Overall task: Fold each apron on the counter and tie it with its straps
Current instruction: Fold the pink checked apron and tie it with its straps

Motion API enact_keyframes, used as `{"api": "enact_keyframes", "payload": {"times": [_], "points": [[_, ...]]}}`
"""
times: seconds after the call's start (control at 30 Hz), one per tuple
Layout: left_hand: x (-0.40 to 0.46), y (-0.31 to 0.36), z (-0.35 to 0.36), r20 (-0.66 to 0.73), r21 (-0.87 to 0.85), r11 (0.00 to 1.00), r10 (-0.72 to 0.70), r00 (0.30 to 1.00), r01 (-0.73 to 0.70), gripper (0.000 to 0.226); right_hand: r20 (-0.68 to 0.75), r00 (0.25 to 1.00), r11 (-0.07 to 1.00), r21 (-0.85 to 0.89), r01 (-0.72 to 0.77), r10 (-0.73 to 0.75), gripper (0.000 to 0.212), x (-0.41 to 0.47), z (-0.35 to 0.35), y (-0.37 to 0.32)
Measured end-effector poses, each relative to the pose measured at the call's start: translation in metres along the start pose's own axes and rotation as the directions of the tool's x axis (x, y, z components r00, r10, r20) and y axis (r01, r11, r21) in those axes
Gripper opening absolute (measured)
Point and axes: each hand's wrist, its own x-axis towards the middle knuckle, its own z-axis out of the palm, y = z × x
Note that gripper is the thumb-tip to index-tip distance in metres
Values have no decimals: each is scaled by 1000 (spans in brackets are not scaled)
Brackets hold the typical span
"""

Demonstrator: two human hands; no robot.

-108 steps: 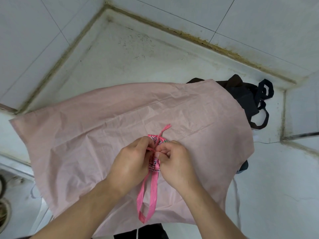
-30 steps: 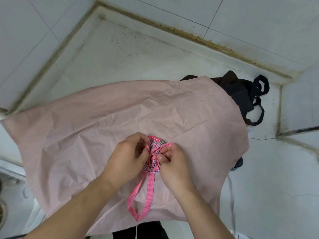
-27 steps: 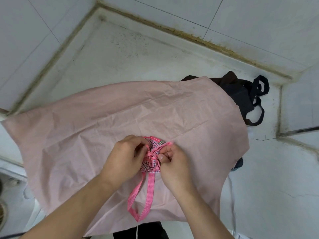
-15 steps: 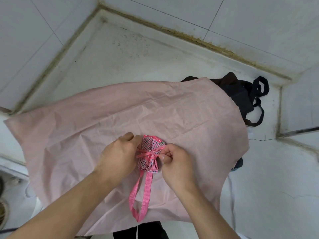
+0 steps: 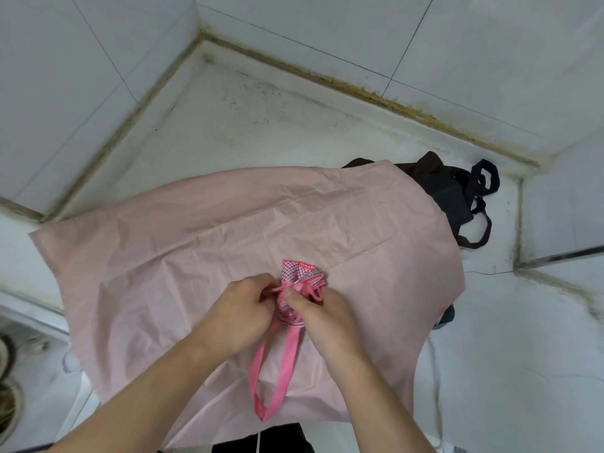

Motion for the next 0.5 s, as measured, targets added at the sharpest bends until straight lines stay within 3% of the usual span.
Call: {"api": "enact_keyframes", "payload": {"times": [0.1,0.17,0.3,0.37,0.43,0.5], "points": [[-18,25,-17,13,-470,882,18,1000,-10,36,66,998,949,314,-26,6,42,-15,-5,-18],[-30,37,-29,52,-591,806,85,995,-38,30,89,995,905,425,-6,-35,33,-29,-13,-34],[-58,51,-60,87,-561,823,161,983,-85,28,32,982,813,566,136,-186,26,-76,-23,-80],[-76,63,-78,72,-424,893,201,977,-153,5,-52,970,781,583,224,-239,27,-105,-27,-100],[-90,71,-93,28,-355,913,226,974,-201,23,-114,956,762,582,284,-269,26,-125,-31,-111],[-110,85,-116,-46,-518,831,209,977,-203,31,-172,943,733,595,330,-285,26,-148,-37,-120]]}}
